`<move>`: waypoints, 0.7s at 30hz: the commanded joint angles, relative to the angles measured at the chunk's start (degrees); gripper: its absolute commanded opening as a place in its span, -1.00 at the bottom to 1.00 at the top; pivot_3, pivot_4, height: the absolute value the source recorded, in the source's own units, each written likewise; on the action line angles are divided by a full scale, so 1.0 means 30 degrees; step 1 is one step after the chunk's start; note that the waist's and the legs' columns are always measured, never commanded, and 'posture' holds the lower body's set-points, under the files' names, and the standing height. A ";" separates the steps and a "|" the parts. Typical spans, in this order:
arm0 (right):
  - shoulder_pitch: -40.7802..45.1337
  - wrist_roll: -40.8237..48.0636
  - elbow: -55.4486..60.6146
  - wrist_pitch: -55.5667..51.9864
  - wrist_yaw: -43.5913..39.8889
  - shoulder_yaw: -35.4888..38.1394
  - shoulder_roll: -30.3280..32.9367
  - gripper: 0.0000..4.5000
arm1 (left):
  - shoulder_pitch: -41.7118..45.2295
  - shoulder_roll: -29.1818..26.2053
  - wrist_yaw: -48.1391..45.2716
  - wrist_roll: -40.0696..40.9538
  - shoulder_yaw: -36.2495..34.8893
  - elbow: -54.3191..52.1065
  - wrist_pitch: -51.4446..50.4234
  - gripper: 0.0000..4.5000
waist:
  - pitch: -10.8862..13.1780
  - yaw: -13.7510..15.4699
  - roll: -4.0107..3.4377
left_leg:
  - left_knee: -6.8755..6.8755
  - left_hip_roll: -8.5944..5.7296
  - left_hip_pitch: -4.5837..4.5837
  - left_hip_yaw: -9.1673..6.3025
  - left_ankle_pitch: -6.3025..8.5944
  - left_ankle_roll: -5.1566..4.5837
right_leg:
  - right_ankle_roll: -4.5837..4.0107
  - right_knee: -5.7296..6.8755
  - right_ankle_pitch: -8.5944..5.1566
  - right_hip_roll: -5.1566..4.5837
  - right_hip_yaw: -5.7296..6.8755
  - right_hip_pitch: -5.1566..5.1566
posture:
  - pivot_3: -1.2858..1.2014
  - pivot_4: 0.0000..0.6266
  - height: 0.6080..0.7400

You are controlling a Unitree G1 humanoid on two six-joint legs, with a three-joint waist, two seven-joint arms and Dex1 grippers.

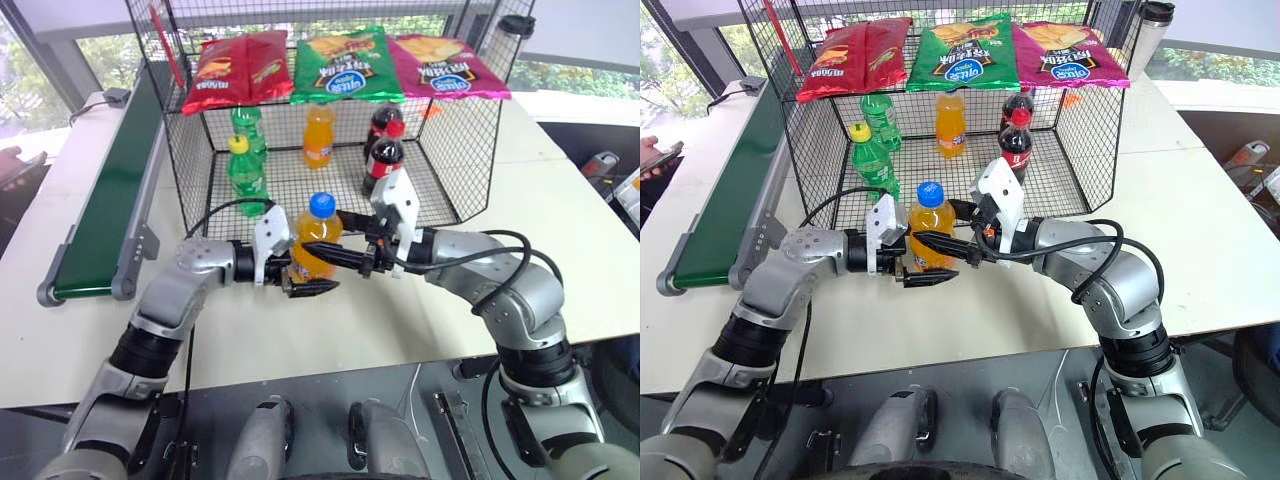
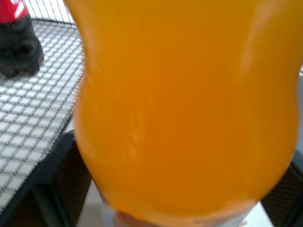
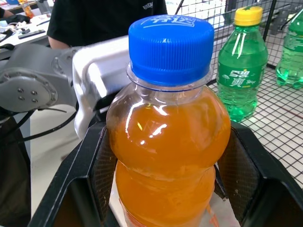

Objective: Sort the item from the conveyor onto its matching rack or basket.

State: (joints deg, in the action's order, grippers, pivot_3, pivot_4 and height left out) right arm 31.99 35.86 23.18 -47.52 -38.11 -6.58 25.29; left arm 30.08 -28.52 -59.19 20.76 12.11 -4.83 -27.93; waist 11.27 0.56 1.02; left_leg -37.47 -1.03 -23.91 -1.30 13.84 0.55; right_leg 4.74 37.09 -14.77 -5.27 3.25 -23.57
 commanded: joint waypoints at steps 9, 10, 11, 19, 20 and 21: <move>0.0262 -0.0123 0.0510 0.0442 -0.0079 0.0214 -0.0208 0.11 | 0.0066 -0.0983 -0.0637 0.0568 -0.0349 -0.1331 -0.0782 0.96 | 0.0000 -0.0006 0.0000 | -0.0001 0.0002 0.0001 -0.0001 0.0000 0.0000 | 0.0000 0.0003 0.0000 0.0001 -0.0001 0.0000 | 0.03 -0.52 0.98; 0.0285 -0.0175 0.0515 0.0445 -0.0032 0.0211 -0.0208 0.11 | 0.0022 -0.1204 -0.0475 0.0328 -0.0493 -0.1304 -0.0477 0.96 | 0.0000 -0.0005 0.0000 | 0.0000 0.0002 0.0002 -0.0001 0.0000 0.0000 | 0.0000 0.0003 0.0000 0.0001 -0.0002 0.0000 | 0.03 -0.52 0.98; 0.0309 -0.0210 0.0525 0.0432 0.0021 0.0222 -0.0205 0.11 | -0.0028 -0.1504 -0.0389 0.0115 -0.0669 -0.1284 -0.0208 0.96 | 0.0000 -0.0006 0.0000 | -0.0001 0.0002 0.0001 -0.0001 0.0000 0.0000 | 0.0000 0.0003 0.0000 0.0001 -0.0002 0.0000 | 0.03 -0.52 0.98; 0.0494 -0.0897 -0.0063 0.0805 0.0663 0.0448 -0.0394 0.11 | -0.1169 -0.4036 -0.0696 0.0869 -0.3044 -0.1287 -0.0249 0.96 | 0.0000 -0.0101 -0.0001 | 0.0009 0.0008 0.0006 0.0002 0.0000 0.0000 | -0.0001 0.0004 -0.0001 0.0005 -0.0005 -0.0011 | 0.03 -0.52 0.98; 0.0579 -0.1221 -0.0328 0.0990 0.0945 0.0435 -0.0507 0.11 | -0.1295 -0.3924 -0.0268 0.1008 -0.3509 -0.1268 -0.0313 0.96 | 0.0000 -0.0097 -0.0001 | 0.0009 0.0008 0.0004 0.0002 0.0000 0.0000 | -0.0001 0.0003 -0.0001 0.0004 -0.0005 -0.0013 | 0.03 -0.52 0.98; 0.0778 -0.1785 -0.0804 0.1218 0.1524 0.0405 -0.0717 0.11 | -0.1504 -0.3880 0.0066 0.1190 -0.3975 -0.1382 -0.0451 0.96 | 0.0000 -0.0063 0.0000 | 0.0008 0.0008 0.0004 0.0003 0.0000 0.0000 | -0.0001 0.0003 -0.0001 0.0003 -0.0006 -0.0012 | 0.03 -0.52 0.98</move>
State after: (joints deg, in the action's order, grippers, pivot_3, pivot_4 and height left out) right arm 32.11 31.86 20.57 -46.77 -35.41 -6.68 24.25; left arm 25.67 -40.24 -60.39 22.78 3.31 -6.99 -29.42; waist 11.27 0.37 1.02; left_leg -37.46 -1.01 -23.90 -1.29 13.84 0.56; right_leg 4.73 37.10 -14.77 -5.26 3.23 -23.60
